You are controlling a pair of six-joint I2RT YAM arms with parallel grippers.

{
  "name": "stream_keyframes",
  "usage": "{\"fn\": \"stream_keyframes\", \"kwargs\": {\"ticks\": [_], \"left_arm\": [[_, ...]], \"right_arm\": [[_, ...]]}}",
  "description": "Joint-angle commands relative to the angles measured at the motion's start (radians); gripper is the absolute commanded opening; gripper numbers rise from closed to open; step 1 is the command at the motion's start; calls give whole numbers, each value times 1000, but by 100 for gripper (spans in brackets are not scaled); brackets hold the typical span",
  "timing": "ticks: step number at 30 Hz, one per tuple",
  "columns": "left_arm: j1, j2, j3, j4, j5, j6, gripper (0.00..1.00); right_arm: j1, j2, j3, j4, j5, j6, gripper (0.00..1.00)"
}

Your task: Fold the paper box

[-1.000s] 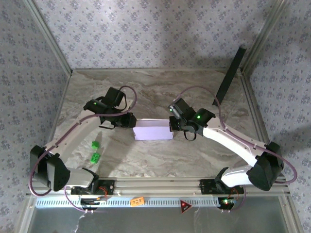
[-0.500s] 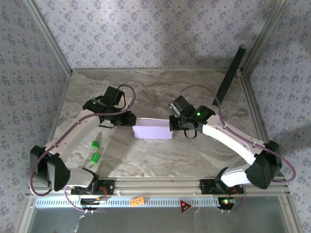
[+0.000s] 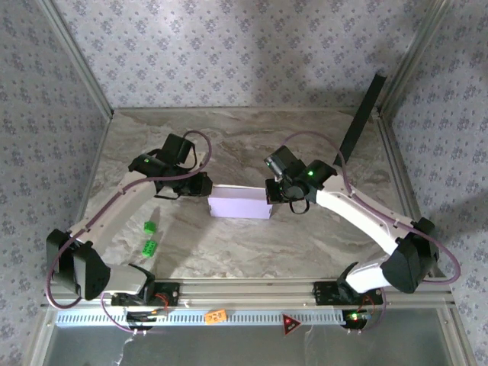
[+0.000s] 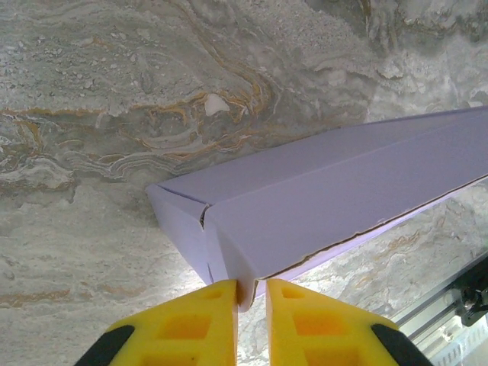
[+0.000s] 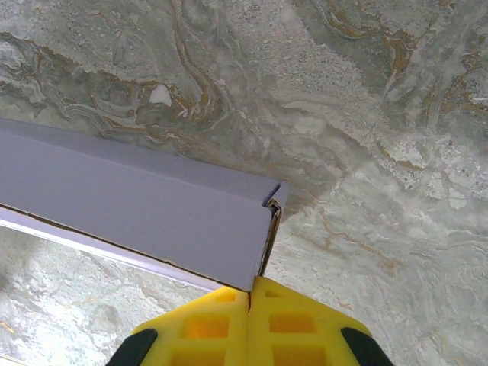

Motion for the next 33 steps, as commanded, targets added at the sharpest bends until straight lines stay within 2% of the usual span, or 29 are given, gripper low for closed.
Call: {"fn": "stream_keyframes", "kwargs": {"ticks": [1, 4, 10, 22, 33], "left_arm": [[-4, -7, 48, 21, 52, -3, 16], [-5, -2, 50, 15, 52, -5, 15], [-4, -3, 43, 24, 55, -32, 5], [0, 19, 36, 40, 79, -95, 6], [0, 0, 39, 62, 122, -151, 1]], "right_arm": [[3, 19, 42, -31, -63, -22, 0], [-2, 26, 54, -45, -72, -26, 0], [-6, 33, 57, -51, -84, -28, 0], [-11, 41, 76, -65, -96, -34, 0], [-15, 65, 102, -76, -100, -47, 0]]}}
